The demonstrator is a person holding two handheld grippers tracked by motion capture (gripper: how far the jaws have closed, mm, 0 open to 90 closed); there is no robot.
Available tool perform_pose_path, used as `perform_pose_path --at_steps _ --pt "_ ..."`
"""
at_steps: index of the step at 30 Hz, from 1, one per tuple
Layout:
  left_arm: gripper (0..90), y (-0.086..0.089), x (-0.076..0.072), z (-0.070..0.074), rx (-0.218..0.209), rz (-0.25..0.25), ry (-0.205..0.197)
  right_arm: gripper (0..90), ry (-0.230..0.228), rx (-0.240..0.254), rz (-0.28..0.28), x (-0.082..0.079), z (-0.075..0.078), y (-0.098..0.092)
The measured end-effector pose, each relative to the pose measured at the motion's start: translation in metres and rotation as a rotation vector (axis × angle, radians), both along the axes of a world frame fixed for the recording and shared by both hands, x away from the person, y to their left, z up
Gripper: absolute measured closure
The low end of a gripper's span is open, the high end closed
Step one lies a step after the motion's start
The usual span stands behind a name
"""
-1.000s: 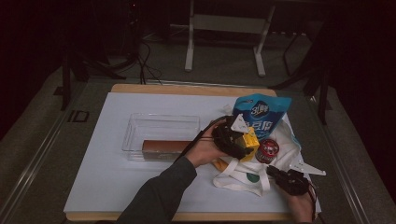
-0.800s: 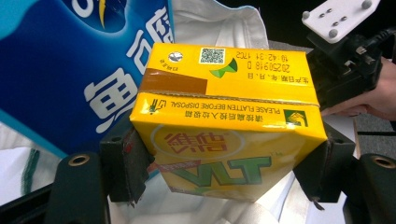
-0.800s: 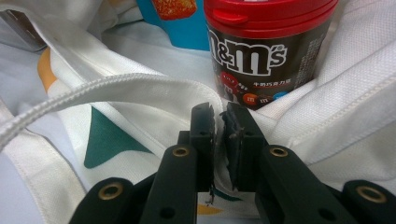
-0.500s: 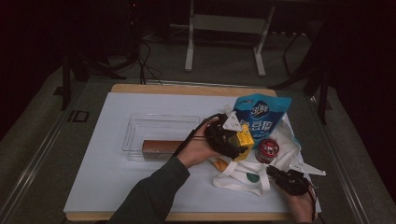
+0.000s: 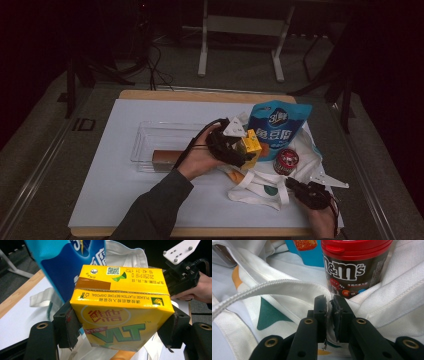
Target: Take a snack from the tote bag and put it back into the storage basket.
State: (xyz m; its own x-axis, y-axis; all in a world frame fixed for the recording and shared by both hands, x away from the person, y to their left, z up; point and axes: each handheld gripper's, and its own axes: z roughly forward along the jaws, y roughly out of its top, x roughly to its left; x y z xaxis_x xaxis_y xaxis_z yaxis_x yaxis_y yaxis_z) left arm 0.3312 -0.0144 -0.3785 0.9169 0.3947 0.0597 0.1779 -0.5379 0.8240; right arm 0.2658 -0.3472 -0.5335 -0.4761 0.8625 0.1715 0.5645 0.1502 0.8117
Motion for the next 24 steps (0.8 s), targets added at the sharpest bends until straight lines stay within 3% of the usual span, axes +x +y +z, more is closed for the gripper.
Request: perform_pose_path --at_steps 24 --pt "29.0 0.051 0.005 0.002 -0.052 0.109 0.01 81.6 -0.001 0.0 0.0 0.0 0.0 0.0"
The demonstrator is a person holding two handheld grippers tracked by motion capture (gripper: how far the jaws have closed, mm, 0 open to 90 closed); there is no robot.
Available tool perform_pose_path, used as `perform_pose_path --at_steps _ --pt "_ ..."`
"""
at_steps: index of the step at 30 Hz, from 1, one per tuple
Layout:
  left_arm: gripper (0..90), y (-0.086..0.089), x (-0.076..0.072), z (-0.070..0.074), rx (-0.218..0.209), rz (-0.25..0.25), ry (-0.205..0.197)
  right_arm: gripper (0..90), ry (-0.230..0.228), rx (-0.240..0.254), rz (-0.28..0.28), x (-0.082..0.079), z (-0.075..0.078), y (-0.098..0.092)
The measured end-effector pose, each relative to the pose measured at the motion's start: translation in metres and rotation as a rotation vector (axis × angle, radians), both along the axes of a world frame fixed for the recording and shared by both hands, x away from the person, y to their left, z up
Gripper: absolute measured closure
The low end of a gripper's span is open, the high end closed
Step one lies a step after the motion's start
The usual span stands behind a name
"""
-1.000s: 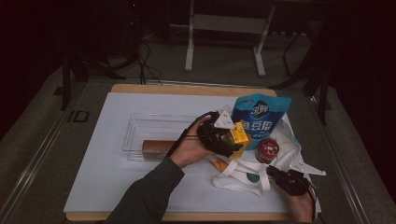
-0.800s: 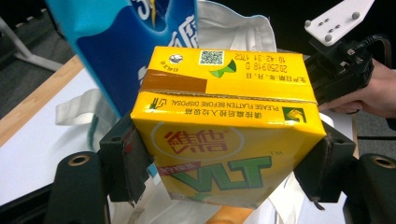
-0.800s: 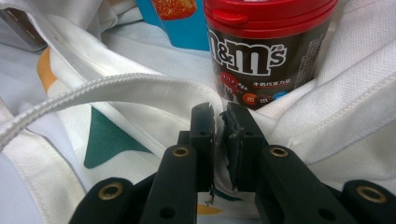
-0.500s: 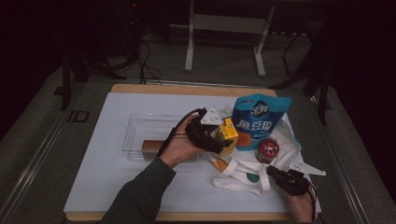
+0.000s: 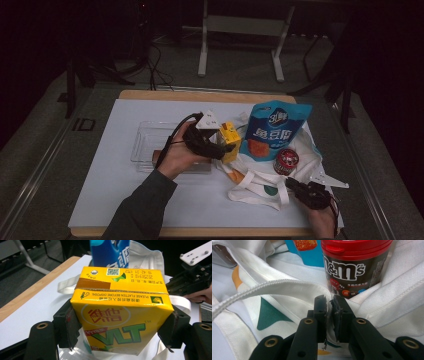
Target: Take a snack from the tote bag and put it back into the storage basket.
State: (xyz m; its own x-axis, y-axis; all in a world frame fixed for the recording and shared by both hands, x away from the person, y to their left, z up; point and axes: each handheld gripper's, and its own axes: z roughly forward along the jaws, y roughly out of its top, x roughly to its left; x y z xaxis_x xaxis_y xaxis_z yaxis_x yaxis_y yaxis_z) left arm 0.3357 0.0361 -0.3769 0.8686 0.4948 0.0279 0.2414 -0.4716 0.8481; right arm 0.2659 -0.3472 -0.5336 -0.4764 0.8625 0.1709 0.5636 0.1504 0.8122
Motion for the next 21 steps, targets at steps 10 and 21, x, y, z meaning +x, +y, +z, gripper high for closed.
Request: perform_pose_path --at_steps 10,21 --pt "28.9 0.02 0.003 -0.004 0.002 0.046 0.009 81.6 0.0 0.0 0.0 0.0 0.0 0.0" --pt "28.9 0.039 0.01 -0.01 0.008 0.108 0.02 81.6 0.0 0.0 0.001 0.0 0.0 0.0"
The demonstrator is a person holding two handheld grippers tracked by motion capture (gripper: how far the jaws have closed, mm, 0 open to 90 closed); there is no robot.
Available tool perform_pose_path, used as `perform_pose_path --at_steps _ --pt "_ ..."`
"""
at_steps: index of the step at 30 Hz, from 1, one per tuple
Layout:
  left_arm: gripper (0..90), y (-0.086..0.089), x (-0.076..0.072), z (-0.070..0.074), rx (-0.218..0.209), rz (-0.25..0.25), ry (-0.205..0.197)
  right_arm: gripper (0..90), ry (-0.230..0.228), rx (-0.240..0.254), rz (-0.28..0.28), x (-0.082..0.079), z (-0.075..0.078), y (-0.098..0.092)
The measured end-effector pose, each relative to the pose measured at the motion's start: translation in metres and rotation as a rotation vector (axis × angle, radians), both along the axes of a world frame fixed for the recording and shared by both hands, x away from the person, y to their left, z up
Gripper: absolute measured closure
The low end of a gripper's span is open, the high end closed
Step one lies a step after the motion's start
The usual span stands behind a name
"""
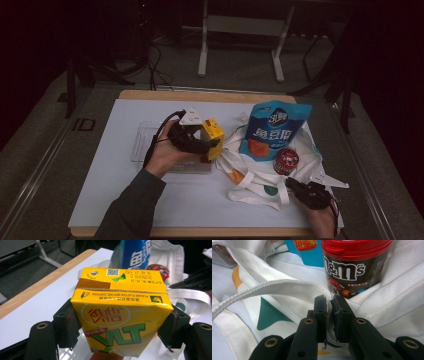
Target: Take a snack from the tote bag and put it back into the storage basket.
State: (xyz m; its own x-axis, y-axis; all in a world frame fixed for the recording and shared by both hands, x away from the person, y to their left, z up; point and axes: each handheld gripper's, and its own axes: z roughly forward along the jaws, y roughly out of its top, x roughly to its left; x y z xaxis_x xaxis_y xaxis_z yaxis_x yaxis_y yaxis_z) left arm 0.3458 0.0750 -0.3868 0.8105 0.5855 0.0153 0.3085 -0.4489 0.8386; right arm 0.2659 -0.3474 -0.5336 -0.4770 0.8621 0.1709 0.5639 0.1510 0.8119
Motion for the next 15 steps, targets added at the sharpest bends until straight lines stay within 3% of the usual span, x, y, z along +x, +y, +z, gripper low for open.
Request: perform_pose_path --at_steps 15 --pt "28.9 0.019 0.005 -0.005 0.015 0.084 -0.007 81.6 0.001 0.001 -0.001 0.0 0.0 0.0"
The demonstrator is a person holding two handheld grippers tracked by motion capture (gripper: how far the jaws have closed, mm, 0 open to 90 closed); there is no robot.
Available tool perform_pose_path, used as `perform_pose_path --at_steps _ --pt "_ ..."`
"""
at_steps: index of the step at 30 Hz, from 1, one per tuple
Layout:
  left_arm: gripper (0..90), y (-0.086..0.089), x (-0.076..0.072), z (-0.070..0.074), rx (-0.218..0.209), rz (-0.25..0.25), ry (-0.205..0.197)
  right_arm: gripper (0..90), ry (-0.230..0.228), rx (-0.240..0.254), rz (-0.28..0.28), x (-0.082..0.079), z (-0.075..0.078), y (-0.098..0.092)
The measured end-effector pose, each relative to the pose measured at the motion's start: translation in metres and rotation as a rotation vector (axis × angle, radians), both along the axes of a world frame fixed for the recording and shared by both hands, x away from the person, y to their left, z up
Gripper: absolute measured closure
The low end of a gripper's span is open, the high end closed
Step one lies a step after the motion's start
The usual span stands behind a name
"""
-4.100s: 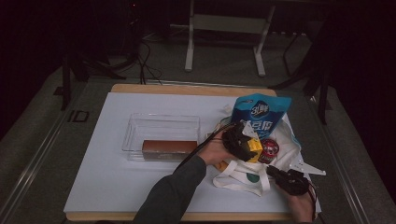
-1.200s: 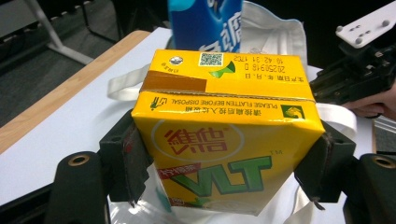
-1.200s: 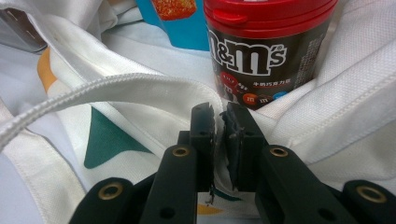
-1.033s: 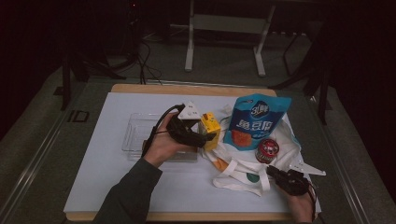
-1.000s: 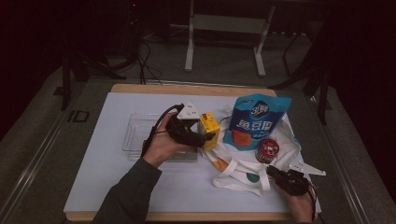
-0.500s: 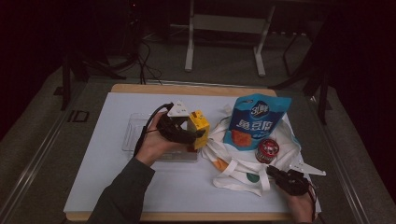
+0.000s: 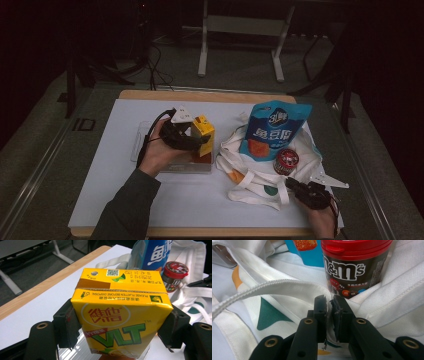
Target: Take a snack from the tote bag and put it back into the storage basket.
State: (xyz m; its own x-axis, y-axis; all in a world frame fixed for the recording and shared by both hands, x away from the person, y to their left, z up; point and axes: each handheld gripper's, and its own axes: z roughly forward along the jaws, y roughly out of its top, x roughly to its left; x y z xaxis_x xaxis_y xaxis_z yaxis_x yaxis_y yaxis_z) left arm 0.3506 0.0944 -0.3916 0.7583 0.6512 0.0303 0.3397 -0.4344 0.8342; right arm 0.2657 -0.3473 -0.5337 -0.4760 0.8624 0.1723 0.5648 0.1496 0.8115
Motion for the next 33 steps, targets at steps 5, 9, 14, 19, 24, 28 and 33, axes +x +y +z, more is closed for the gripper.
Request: perform_pose_path --at_steps 5,9,14,19,24,28,33 --pt "28.9 0.002 0.001 -0.002 0.016 0.027 -0.004 81.6 0.0 0.0 0.0 0.0 0.0 0.0" --pt "28.9 0.005 0.001 -0.004 0.04 0.046 -0.016 81.6 0.0 -0.001 0.0 0.0 0.0 0.0" --pt "28.9 0.011 0.003 -0.006 0.038 0.071 -0.015 81.6 0.001 -0.001 -0.001 0.0 0.0 0.0" --pt "28.9 0.016 0.004 -0.006 0.033 0.098 -0.019 81.6 0.001 -0.001 -0.001 0.0 0.0 0.0" --pt "28.9 0.025 0.005 -0.006 0.019 0.126 -0.02 81.6 0.001 -0.002 -0.002 0.0 0.0 0.0" --pt "28.9 0.033 0.007 -0.006 0.009 0.159 -0.019 81.6 0.001 -0.002 -0.002 0.0 0.0 0.0" --pt "28.9 0.042 0.008 -0.007 0.004 0.187 -0.017 81.6 0.001 -0.001 -0.002 0.0 0.0 0.0"
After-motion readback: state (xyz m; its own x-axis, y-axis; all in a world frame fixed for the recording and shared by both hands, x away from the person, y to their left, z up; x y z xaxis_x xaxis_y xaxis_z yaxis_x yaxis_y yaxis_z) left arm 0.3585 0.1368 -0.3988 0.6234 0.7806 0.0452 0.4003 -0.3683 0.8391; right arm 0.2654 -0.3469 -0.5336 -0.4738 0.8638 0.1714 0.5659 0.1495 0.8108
